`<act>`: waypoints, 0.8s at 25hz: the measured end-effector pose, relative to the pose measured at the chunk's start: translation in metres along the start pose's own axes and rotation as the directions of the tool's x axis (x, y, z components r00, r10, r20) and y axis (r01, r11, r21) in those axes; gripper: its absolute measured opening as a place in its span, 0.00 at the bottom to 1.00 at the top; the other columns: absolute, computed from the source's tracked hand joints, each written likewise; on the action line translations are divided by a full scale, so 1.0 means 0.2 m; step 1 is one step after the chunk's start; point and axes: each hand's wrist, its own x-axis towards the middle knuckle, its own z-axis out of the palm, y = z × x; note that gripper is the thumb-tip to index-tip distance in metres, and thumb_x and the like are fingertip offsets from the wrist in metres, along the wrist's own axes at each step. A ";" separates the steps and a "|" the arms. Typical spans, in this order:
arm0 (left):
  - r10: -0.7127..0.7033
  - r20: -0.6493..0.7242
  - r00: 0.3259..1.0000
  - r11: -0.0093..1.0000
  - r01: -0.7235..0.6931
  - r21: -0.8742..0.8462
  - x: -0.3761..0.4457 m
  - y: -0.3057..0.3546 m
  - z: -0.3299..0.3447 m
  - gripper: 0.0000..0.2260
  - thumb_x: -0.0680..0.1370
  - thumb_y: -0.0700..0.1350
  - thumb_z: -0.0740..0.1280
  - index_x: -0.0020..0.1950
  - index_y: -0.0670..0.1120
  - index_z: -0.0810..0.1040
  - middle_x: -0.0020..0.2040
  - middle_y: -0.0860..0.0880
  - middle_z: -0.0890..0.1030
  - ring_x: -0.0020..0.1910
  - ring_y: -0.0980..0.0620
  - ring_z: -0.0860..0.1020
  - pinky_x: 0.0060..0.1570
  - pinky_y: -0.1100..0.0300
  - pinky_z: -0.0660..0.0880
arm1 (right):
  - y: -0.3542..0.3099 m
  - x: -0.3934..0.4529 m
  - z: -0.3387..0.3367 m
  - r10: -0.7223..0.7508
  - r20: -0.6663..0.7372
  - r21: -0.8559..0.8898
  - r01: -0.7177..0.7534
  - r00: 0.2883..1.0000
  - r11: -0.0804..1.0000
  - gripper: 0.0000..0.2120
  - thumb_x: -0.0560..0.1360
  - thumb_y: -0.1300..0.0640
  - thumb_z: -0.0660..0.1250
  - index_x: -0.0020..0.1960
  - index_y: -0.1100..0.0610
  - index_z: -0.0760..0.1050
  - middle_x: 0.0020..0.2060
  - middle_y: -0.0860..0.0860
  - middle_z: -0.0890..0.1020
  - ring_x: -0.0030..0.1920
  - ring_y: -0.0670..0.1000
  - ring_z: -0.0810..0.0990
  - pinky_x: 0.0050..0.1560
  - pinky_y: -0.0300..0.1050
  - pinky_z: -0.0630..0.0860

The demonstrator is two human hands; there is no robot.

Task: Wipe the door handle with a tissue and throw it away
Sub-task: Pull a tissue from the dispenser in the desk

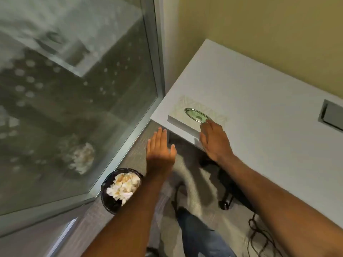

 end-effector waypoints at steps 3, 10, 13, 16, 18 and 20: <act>-0.028 0.101 0.995 0.997 0.036 -0.074 0.19 0.11 0.08 0.28 0.82 0.56 0.54 0.76 0.42 0.73 0.78 0.41 0.71 0.76 0.40 0.72 0.71 0.37 0.73 | 0.12 0.15 0.01 0.033 -0.036 -0.007 -0.033 0.999 0.999 0.15 0.82 0.55 0.60 0.63 0.59 0.79 0.67 0.60 0.77 0.62 0.63 0.75 0.59 0.54 0.76; 0.086 0.082 0.993 0.996 -0.086 -0.004 0.49 0.19 0.28 0.24 0.81 0.52 0.64 0.75 0.43 0.72 0.78 0.39 0.69 0.77 0.37 0.67 0.76 0.36 0.64 | 0.21 0.38 0.09 -0.133 -0.002 -0.195 0.130 0.991 0.972 0.10 0.76 0.61 0.72 0.56 0.55 0.84 0.73 0.61 0.73 0.73 0.66 0.69 0.68 0.60 0.68; 0.107 0.083 0.991 0.993 -0.111 0.043 0.54 0.21 0.31 0.24 0.81 0.50 0.69 0.74 0.43 0.72 0.77 0.38 0.70 0.76 0.36 0.67 0.74 0.34 0.66 | 0.22 0.44 0.10 -0.180 0.022 -0.217 0.180 0.983 0.959 0.08 0.78 0.61 0.69 0.54 0.54 0.85 0.76 0.59 0.70 0.78 0.64 0.63 0.73 0.61 0.62; 0.086 0.087 0.993 0.995 -0.090 0.038 0.53 0.21 0.33 0.26 0.81 0.50 0.71 0.76 0.43 0.71 0.78 0.39 0.69 0.79 0.37 0.65 0.76 0.35 0.63 | 0.23 0.50 0.09 -0.217 0.074 -0.275 0.229 0.973 0.934 0.07 0.77 0.59 0.72 0.52 0.51 0.86 0.77 0.58 0.68 0.79 0.62 0.61 0.76 0.62 0.60; 0.074 0.072 0.995 0.997 -0.076 0.025 0.53 0.21 0.34 0.27 0.81 0.50 0.70 0.77 0.43 0.70 0.79 0.39 0.68 0.79 0.37 0.64 0.77 0.35 0.62 | 0.23 0.54 0.09 -0.227 0.101 -0.270 0.246 0.969 0.931 0.06 0.78 0.55 0.70 0.54 0.52 0.85 0.78 0.56 0.67 0.80 0.60 0.59 0.78 0.61 0.58; 0.068 0.065 0.996 0.998 -0.069 0.015 0.52 0.20 0.34 0.26 0.81 0.50 0.69 0.77 0.42 0.70 0.79 0.39 0.68 0.80 0.38 0.64 0.77 0.35 0.62 | 0.23 0.57 0.09 -0.262 0.111 -0.279 0.283 0.959 0.918 0.07 0.79 0.53 0.70 0.51 0.53 0.85 0.78 0.55 0.67 0.80 0.59 0.58 0.79 0.61 0.56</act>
